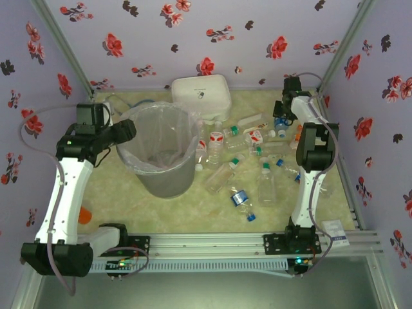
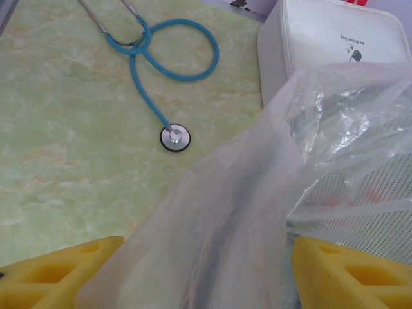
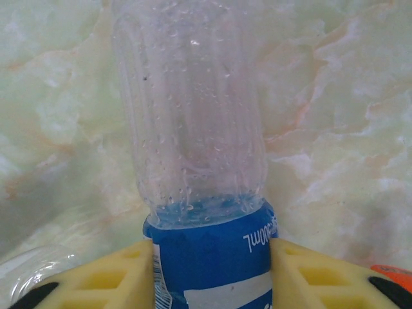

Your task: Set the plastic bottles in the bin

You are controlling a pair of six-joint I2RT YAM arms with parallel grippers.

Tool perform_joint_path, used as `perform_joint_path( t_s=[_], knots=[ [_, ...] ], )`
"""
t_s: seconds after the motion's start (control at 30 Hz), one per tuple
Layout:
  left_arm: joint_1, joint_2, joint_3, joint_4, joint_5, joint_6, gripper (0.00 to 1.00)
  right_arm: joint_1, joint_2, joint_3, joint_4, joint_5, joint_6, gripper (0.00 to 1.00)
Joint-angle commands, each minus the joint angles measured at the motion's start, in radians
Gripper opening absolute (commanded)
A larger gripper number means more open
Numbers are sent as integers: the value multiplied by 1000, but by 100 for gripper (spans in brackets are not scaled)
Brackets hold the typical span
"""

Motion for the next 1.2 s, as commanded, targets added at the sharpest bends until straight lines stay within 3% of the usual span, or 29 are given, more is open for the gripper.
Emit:
perform_joint_path(
  t_s=[0.0,0.17,0.43,0.53,0.63,0.73,0.9,1.17],
  knots=[
    [-5,-34,-29,18,40,-14,67,-10,-1,29,-32,-15,-7,39],
    [-5,-45,-46,38,59,-37,61,-14,-86,38,-49,-7,-25,31],
    [-5,-55,-93,113,68,-82,59,-14,-319,-20,-58,-69,-29,30],
    [-5,-59,-100,117,66,-75,59,-14,-353,-41,-93,-22,-85,39],
    [-4,-62,-94,101,67,-63,62,-21,-290,-15,-170,50,-167,59],
    [-4,-52,-64,49,64,-35,67,-22,-207,40,-232,22,-198,77],
    [3,-46,-1,-29,60,-3,75,-22,-95,87,-206,-35,-170,82],
    [23,-87,49,-153,61,8,75,-21,64,215,-212,-101,-136,83]
  ],
)
